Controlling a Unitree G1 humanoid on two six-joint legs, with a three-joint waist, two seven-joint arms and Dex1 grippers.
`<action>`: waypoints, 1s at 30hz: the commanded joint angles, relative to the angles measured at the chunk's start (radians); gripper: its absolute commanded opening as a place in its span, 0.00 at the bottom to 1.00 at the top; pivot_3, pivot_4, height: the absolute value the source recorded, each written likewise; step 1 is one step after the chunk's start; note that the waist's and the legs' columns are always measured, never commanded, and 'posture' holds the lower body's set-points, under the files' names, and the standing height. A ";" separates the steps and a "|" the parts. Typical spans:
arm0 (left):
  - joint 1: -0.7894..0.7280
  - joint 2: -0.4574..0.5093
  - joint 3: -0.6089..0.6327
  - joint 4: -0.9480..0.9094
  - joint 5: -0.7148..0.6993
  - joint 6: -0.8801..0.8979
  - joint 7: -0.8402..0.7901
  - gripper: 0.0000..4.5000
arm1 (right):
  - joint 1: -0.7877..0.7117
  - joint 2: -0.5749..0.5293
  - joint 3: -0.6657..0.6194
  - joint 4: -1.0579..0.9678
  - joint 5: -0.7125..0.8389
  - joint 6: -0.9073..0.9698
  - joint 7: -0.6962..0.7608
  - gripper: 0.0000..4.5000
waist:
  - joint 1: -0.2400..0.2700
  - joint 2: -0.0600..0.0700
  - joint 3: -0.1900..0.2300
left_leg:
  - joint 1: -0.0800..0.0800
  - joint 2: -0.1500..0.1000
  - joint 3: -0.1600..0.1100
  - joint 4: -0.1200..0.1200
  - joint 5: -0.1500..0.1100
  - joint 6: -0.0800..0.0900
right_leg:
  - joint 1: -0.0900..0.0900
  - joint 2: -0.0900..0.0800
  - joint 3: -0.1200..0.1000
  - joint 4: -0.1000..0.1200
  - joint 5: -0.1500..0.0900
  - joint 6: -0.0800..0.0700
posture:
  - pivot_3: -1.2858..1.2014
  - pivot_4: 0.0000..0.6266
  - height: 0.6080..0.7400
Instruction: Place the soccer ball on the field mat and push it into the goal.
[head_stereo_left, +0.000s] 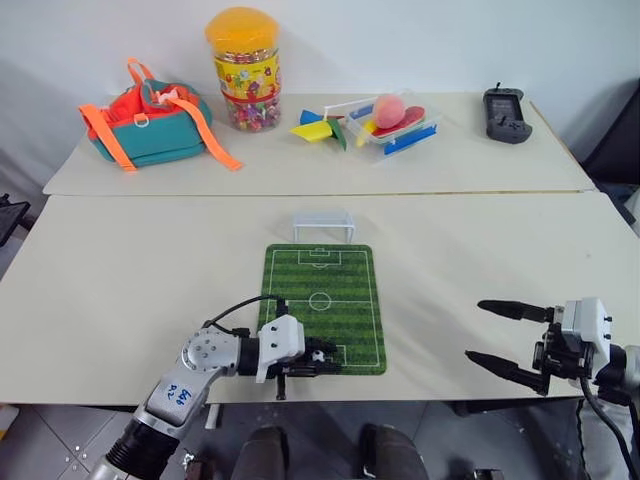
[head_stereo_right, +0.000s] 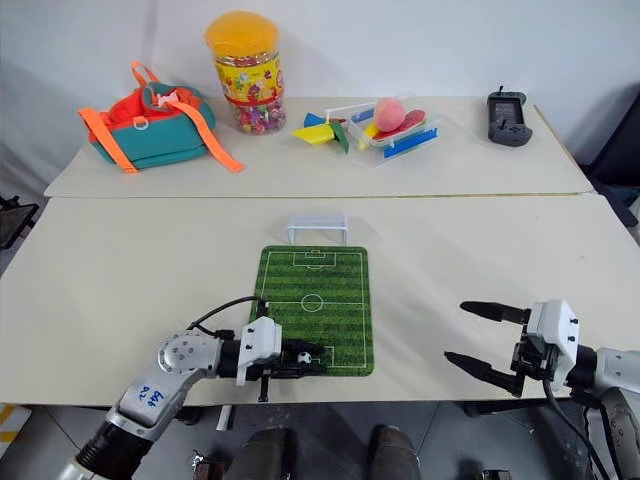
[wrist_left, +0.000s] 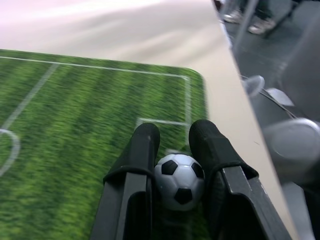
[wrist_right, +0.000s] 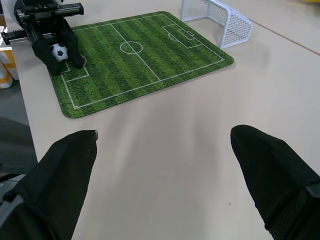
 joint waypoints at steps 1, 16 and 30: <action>-0.004 0.006 0.007 -0.003 0.007 -0.018 0.002 0.19 | -0.001 -0.006 -0.039 -0.035 0.025 0.001 0.001 1.00 | 0.000 0.000 0.000 | 0.000 0.001 0.000 0.002 -0.001 -0.001 | 0.000 0.000 0.000 0.000 0.000 0.000 | 0.52 0.24 1.00; 0.014 0.018 0.010 -0.009 0.031 -0.018 0.033 0.19 | -0.005 -0.014 -0.047 -0.026 0.026 0.004 0.008 1.00 | 0.000 0.001 0.000 | -0.001 0.005 0.001 0.007 -0.004 -0.002 | 0.000 0.005 0.002 0.000 0.001 -0.001 | 0.52 0.24 1.00; -0.013 0.011 0.006 0.019 0.033 -0.042 0.021 0.81 | -0.041 -0.014 -0.036 0.007 -0.002 0.000 0.000 1.00 | 0.000 0.001 0.000 | 0.000 0.007 0.002 0.007 -0.004 -0.002 | 0.000 0.007 0.003 0.000 0.001 -0.002 | 0.52 0.24 1.00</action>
